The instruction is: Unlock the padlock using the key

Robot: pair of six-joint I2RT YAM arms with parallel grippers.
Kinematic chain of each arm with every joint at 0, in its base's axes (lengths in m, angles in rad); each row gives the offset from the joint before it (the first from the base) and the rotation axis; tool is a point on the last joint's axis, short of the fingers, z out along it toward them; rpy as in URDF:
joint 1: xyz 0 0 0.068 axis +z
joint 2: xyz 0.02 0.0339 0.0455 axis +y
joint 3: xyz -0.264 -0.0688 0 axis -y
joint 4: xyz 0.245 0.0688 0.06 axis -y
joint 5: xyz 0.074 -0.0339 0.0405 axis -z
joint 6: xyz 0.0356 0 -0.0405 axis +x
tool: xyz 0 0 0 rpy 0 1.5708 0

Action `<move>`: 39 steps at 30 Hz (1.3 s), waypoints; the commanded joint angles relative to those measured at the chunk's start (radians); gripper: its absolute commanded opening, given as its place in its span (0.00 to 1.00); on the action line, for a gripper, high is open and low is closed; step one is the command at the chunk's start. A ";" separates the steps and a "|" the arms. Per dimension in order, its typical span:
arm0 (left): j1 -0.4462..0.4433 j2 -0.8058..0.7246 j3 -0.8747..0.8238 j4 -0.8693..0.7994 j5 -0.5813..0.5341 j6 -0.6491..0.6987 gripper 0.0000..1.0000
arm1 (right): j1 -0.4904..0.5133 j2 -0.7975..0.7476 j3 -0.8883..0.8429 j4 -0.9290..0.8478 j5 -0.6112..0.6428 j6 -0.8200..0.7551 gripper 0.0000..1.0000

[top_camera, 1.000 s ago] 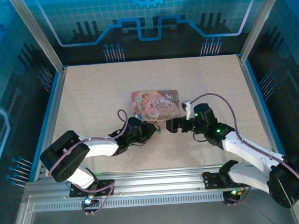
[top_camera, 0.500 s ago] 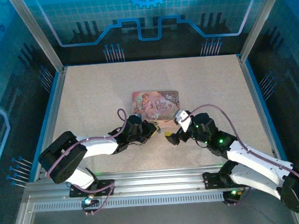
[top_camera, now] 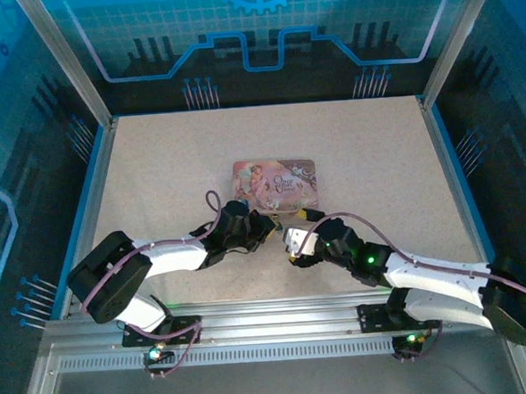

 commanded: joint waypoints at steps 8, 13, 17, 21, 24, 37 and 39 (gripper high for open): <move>0.004 -0.030 0.040 0.039 0.048 -0.038 0.00 | 0.034 0.202 0.056 0.149 0.042 -0.008 0.76; 0.005 -0.035 0.038 0.038 0.045 -0.039 0.00 | 0.035 0.261 0.094 0.159 0.042 0.000 0.60; 0.005 -0.038 0.038 0.038 0.045 -0.041 0.00 | 0.034 0.285 0.106 0.167 0.045 -0.004 0.51; 0.004 -0.040 0.038 0.036 0.045 -0.043 0.00 | 0.035 0.299 0.113 0.166 0.058 -0.012 0.43; 0.005 -0.040 0.038 0.036 0.045 -0.042 0.00 | 0.035 0.305 0.113 0.167 0.064 -0.016 0.38; 0.005 -0.040 0.041 0.036 0.047 -0.045 0.00 | 0.036 0.335 0.127 0.174 0.089 -0.024 0.25; 0.005 -0.037 0.041 0.037 0.048 -0.045 0.00 | 0.036 0.343 0.132 0.174 0.093 -0.025 0.23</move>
